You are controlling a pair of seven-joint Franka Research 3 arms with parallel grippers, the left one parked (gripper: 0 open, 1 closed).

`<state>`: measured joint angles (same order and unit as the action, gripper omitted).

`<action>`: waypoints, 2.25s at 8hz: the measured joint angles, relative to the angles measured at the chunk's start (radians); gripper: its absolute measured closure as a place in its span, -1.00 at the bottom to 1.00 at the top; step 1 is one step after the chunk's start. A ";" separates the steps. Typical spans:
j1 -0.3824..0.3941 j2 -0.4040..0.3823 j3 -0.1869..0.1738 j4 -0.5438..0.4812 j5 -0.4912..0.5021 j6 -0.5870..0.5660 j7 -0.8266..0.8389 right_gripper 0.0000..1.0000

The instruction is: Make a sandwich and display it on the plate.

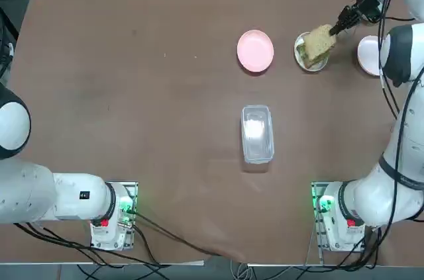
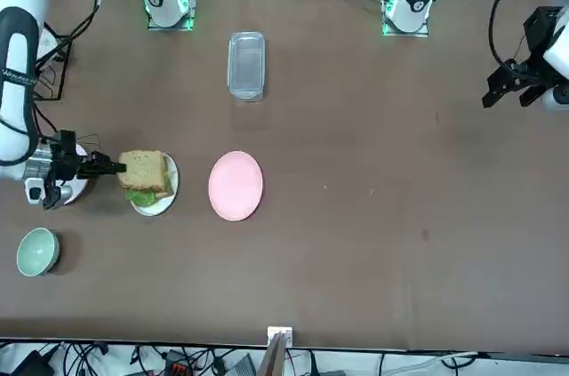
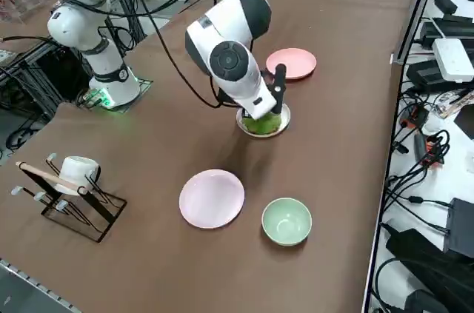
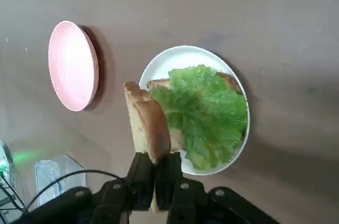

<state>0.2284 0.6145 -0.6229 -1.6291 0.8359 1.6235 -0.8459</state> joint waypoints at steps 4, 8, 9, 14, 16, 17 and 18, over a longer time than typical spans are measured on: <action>-0.018 0.041 0.023 0.028 0.001 -0.024 -0.061 0.89; -0.043 0.068 0.028 0.045 0.001 -0.026 -0.130 0.89; -0.048 0.072 0.028 0.055 0.001 -0.028 -0.135 0.89; -0.049 0.091 0.035 0.070 0.001 -0.040 -0.150 0.89; -0.050 0.109 0.035 0.081 0.001 -0.040 -0.171 0.81; -0.050 0.115 0.035 0.088 0.001 -0.040 -0.174 0.77; -0.050 0.117 0.035 0.095 0.001 -0.040 -0.174 0.69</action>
<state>0.1788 0.7312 -0.5878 -1.5337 0.8366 1.5838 -1.0197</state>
